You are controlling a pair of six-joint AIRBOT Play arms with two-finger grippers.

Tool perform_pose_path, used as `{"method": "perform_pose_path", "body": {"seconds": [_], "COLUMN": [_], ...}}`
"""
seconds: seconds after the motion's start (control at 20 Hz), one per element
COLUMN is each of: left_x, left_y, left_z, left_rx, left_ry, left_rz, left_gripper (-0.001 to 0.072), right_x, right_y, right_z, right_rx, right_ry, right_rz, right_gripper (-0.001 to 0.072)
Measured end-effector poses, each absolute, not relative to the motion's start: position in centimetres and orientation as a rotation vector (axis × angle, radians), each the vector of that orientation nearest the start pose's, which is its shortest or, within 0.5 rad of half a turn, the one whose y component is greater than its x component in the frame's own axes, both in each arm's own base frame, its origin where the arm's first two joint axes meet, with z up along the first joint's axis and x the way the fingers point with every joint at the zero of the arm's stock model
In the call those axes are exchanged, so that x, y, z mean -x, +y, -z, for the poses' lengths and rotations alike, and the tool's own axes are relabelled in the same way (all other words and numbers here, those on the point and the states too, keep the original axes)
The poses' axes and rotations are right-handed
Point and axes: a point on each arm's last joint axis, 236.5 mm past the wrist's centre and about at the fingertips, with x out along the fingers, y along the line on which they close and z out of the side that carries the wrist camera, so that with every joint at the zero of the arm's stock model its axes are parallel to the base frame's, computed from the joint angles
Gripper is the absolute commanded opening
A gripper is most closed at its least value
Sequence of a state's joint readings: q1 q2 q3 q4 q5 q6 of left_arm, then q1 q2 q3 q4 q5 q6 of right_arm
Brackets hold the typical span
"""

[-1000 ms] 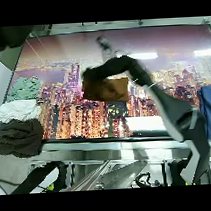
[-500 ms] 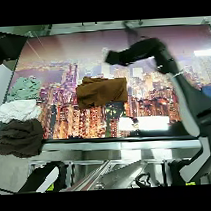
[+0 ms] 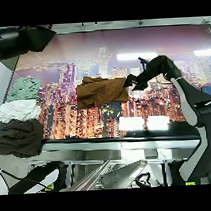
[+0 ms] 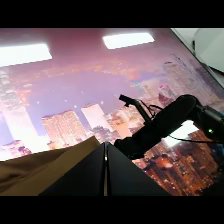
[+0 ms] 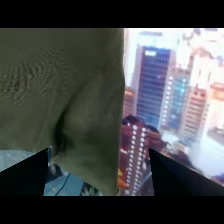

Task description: Fold the shirts.

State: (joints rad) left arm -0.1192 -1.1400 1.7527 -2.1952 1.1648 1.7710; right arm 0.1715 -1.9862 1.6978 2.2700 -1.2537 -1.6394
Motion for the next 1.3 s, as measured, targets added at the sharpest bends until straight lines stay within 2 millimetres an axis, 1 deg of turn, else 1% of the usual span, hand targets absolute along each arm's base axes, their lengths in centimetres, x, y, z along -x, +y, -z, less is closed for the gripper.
{"method": "perform_pose_path", "body": {"seconds": [0.05,0.1,0.15,0.2,0.25,0.3,0.45,0.5,0.55,0.6,0.65,0.7,0.75,0.8,0.85,0.9,0.95,1.0,1.1,1.2,1.3], "left_x": [-38.7,-38.7,-38.8,-38.8,-38.8,-38.9,-38.9,-38.8,-38.8,-38.7,-38.6,-38.6,-38.5,-38.5,-38.5,-38.5,-38.4,-38.4,-38.4,-38.4,-38.4], "left_y": [-17.8,-18.1,-18.4,-18.5,-18.6,-18.7,-18.9,-18.9,-18.9,-18.9,-18.9,-18.9,-18.9,-19.0,-19.0,-19.0,-19.0,-19.0,-19.1,-19.1,-19.1], "left_z": [-34.4,-34.2,-34.1,-34.0,-34.0,-33.9,-33.9,-33.8,-33.7,-33.6,-33.5,-33.5,-33.5,-33.5,-33.4,-33.4,-33.5,-33.4,-33.4,-33.5,-33.5], "left_rx": [0.174,0.172,0.170,0.168,0.166,0.166,0.165,0.164,0.163,0.162,0.160,0.159,0.159,0.159,0.160,0.161,0.162,0.162,0.163,0.169,0.173], "left_ry": [0.504,0.512,0.516,0.519,0.520,0.523,0.525,0.530,0.531,0.536,0.542,0.544,0.545,0.546,0.549,0.549,0.549,0.549,0.550,0.553,0.554], "left_rz": [0.665,0.673,0.678,0.683,0.685,0.688,0.691,0.693,0.693,0.695,0.697,0.698,0.698,0.698,0.699,0.701,0.702,0.703,0.704,0.705,0.704], "left_gripper": [0.0016,0.0016,0.0016,0.0016,0.0016,0.0016,0.0016,0.0016,0.0016,0.0016,0.0016,0.0016,0.0016,0.0016,0.0016,0.0016,0.0016,0.0016,0.0016,0.0016,0.0016], "right_x": [-46.0,-45.8,-45.8,-45.7,-45.6,-45.8,-45.8,-45.8,-46.0,-46.2,-46.7,-47.5,-48.2,-48.9,-49.6,-50.0,-50.1,-49.8,-48.3,-46.3,-43.8], "right_y": [23.3,23.8,24.3,24.7,25.1,25.6,26.6,26.8,26.6,26.1,25.0,23.3,21.2,18.3,14.6,10.5,6.2,1.8,-5.5,-11.8,-17.2], "right_z": [8.7,9.2,9.5,9.9,10.1,10.0,9.1,7.9,6.2,3.9,0.9,-2.8,-6.5,-10.1,-13.5,-15.9,-17.4,-18.3,-19.4,-20.1,-20.1], "right_rx": [-0.510,-0.519,-0.520,-0.521,-0.520,-0.527,-0.537,-0.536,-0.535,-0.533,-0.530,-0.543,-0.563,-0.591,-0.630,-0.689,-0.759,-0.831,-0.931,-0.972,-0.994], "right_ry": [1.522,1.528,1.527,1.528,1.526,1.513,1.488,1.474,1.452,1.421,1.376,1.314,1.251,1.184,1.118,1.070,1.038,1.014,0.965,0.910,0.870], "right_rz": [-0.550,-0.558,-0.567,-0.577,-0.584,-0.599,-0.647,-0.670,-0.693,-0.714,-0.727,-0.721,-0.701,-0.663,-0.597,-0.508,-0.409,-0.303,-0.132,0.021,0.170], "right_gripper": [0.0707,0.0601,0.0408,0.0286,0.0121,0.0021,0.0020,0.0019,0.0020,0.0019,0.0019,0.0019,0.0019,0.0020,0.0019,0.0019,0.0020,0.0019,0.0019,0.0019,0.0019]}}
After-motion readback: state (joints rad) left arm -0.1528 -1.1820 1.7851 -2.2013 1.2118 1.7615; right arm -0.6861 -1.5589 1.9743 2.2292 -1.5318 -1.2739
